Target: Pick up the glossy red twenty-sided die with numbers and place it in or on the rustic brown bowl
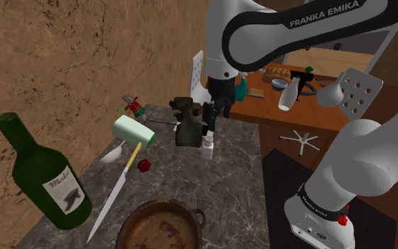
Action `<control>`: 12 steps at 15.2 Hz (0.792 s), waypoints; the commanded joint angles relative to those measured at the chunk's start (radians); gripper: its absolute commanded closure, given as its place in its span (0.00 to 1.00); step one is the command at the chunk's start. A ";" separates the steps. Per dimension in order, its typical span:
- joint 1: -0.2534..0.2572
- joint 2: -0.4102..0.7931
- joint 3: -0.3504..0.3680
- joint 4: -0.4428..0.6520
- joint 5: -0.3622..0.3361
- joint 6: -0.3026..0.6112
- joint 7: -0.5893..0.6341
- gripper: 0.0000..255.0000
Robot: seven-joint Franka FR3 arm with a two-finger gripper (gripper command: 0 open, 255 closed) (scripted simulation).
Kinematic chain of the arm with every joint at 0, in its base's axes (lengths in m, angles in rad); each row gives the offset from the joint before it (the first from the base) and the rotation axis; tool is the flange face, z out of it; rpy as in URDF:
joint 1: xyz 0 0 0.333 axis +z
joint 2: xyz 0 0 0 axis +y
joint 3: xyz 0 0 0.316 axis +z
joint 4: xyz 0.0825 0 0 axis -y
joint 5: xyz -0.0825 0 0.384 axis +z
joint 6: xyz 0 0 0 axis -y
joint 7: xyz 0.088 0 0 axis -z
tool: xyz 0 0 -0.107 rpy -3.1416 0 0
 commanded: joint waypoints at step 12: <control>0.039 0.441 0.173 0.221 -0.114 0.288 0.222 0.00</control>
